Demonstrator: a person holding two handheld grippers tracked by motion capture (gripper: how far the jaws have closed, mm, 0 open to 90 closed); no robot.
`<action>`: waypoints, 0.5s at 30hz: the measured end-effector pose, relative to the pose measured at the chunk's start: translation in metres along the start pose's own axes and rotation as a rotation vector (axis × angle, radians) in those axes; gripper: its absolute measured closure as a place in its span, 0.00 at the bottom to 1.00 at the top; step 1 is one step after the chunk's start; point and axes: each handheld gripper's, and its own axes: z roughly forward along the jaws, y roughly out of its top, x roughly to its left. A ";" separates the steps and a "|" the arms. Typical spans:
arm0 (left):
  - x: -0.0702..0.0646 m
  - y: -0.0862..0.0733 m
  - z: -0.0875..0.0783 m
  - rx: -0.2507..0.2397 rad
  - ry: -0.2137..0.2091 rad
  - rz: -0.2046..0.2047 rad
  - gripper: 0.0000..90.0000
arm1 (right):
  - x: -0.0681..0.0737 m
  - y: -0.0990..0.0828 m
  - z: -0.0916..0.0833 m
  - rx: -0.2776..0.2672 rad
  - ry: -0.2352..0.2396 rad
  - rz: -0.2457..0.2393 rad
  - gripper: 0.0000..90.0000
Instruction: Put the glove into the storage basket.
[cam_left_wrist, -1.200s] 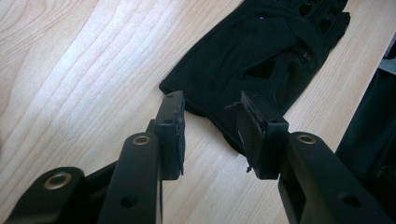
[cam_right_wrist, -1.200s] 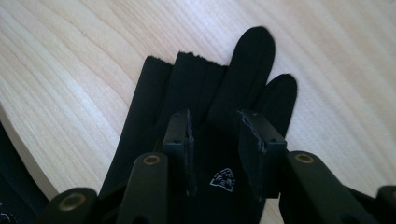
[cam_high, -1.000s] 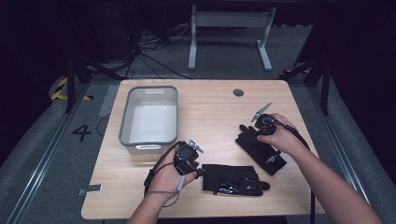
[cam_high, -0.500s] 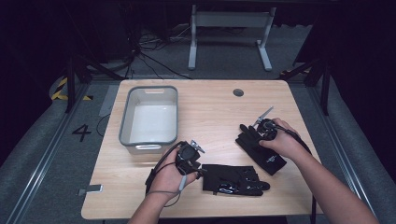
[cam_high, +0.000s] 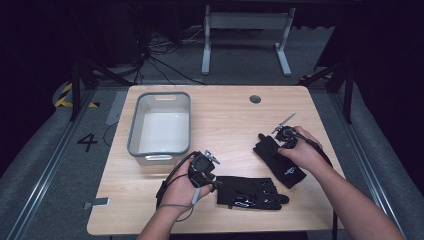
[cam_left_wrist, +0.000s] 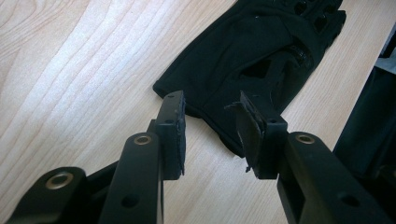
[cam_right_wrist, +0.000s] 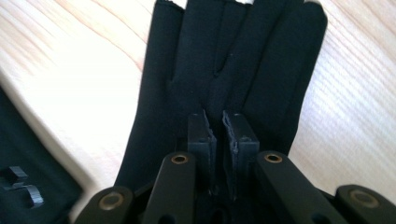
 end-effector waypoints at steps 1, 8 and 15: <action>0.000 0.000 0.000 -0.001 -0.001 0.001 0.70 | 0.000 -0.001 -0.005 -0.010 0.019 0.026 0.92; -0.002 0.005 0.003 -0.001 -0.011 0.020 0.70 | 0.009 -0.005 -0.036 -0.072 0.056 0.115 0.92; -0.005 0.014 0.006 -0.002 -0.026 0.044 0.70 | 0.027 -0.013 -0.049 -0.121 0.074 0.140 0.92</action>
